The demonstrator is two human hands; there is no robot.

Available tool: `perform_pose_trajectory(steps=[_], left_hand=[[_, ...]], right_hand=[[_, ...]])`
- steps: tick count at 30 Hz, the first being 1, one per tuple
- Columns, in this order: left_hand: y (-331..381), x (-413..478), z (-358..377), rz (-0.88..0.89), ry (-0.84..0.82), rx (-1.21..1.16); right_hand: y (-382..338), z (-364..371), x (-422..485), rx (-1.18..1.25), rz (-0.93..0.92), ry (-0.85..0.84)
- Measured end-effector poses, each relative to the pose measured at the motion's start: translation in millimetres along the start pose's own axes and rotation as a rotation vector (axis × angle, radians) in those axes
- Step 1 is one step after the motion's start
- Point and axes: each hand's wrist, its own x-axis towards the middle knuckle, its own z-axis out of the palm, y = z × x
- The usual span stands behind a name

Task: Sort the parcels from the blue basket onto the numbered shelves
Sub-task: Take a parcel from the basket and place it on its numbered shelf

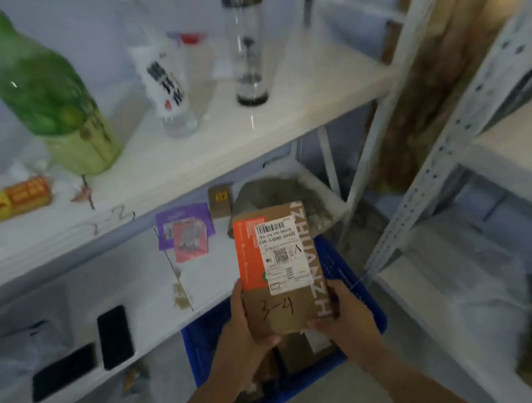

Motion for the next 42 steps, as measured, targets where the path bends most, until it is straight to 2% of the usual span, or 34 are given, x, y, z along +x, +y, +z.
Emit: perform_pose_trajectory(steps=[8, 11, 16, 20, 28, 31, 35, 39, 42], left_hand=[[165.9, -75.1, -71.0, 0.389, 0.104, 0.047], [227.4, -119.5, -105.3, 0.538, 0.138, -0.031], [292.5, -186.7, -143.0, 0.705, 0.315, 0.005], [337.4, -240.8, -163.5, 0.842, 0.354, -0.052], [384.8, -285.0, -144.2, 1.028, 0.232, -0.196], [405.7, -297.0, -120.6, 1.096, 0.115, -0.232], [431.8, -318.1, -89.9, 1.154, -0.086, -0.311], [455.4, -353.8, -60.1, 1.245, -0.283, -0.395], [465.2, -378.9, -44.4, 1.311, -0.356, -0.468]], right_hand=[[-134.3, -87.0, -116.1, -0.021, -0.263, 0.240], [-185.8, -103.5, -164.1, -0.021, -0.379, 0.321], [-243.0, -123.0, -244.5, 0.009, -0.531, 0.477], [-269.2, -136.1, -313.7, 0.027, -0.646, 0.615], [-258.2, -168.7, -404.1, 0.060, -0.645, 0.897], [-246.5, -186.7, -436.0, 0.061, -0.642, 0.964], [-232.0, -204.0, -484.6, -0.006, -0.620, 1.150], [-214.4, -219.5, -536.6, -0.021, -0.585, 1.268], [-205.6, -223.0, -580.0, -0.044, -0.610, 1.353]])
